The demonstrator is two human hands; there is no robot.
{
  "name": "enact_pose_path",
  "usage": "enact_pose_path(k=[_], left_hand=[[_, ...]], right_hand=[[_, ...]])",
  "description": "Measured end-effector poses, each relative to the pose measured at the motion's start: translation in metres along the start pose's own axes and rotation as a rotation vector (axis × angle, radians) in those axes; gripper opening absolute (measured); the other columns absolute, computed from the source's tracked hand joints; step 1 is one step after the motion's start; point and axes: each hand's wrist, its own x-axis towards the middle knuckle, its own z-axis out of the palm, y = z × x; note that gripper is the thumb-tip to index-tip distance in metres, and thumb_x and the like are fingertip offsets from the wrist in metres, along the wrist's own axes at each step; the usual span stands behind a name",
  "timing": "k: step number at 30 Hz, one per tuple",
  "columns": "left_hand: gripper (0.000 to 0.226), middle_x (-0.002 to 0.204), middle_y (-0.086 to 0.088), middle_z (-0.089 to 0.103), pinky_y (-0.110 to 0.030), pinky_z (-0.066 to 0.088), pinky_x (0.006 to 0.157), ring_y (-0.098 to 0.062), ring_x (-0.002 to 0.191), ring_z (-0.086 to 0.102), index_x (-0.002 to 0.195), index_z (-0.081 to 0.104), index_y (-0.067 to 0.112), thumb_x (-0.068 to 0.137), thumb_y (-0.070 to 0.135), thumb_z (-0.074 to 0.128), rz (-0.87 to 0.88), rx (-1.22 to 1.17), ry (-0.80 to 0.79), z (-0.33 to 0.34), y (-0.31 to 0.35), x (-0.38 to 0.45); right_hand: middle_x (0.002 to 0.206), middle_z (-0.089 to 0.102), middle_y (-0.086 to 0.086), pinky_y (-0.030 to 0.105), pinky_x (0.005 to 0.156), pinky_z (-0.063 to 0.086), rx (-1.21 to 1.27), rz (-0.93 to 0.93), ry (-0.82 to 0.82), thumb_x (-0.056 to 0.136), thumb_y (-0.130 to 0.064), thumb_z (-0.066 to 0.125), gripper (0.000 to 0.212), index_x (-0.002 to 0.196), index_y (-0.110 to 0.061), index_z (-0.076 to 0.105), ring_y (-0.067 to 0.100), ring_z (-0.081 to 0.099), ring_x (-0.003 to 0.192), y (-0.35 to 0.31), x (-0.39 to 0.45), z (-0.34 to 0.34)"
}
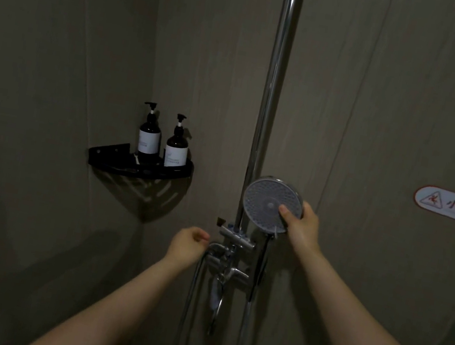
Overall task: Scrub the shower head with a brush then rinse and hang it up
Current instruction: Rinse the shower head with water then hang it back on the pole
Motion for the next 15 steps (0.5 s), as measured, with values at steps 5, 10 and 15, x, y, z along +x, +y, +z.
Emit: enact_pose_path(k=[5, 10, 15], left_hand=[[0.011, 0.084, -0.006, 0.062, -0.019, 0.038, 0.075, -0.017, 0.083, 0.056, 0.090, 0.068, 0.001, 0.083, 0.001, 0.059, -0.047, -0.002, -0.038, 0.010, -0.014, 0.009], [0.011, 0.085, -0.007, 0.065, -0.021, 0.040, 0.073, -0.017, 0.082, 0.059, 0.082, 0.062, 0.015, 0.083, 0.005, 0.062, -0.016, 0.020, -0.071, 0.010, -0.028, 0.024], [0.045, 0.123, -0.013, 0.060, -0.022, 0.040, 0.085, -0.024, 0.112, 0.057, 0.123, 0.054, 0.005, 0.081, 0.013, 0.069, 0.019, 0.138, -0.128, 0.010, -0.025, 0.064]], right_hand=[[0.096, 0.061, 0.002, 0.001, 0.054, 0.046, 0.063, -0.034, 0.076, 0.084, 0.002, 0.061, 0.029, 0.113, -0.001, 0.058, 0.003, 0.057, 0.073, 0.006, 0.024, -0.014], [0.089, 0.064, -0.003, 0.024, 0.069, 0.056, 0.181, 0.015, 0.097, 0.085, -0.002, 0.061, 0.023, 0.098, -0.021, 0.058, 0.013, 0.062, 0.081, 0.010, 0.047, -0.002], [0.085, 0.065, -0.004, 0.010, 0.059, 0.052, 0.168, -0.050, 0.123, 0.084, 0.002, 0.061, 0.023, 0.094, -0.019, 0.058, -0.004, 0.064, 0.067, 0.007, 0.064, 0.014]])
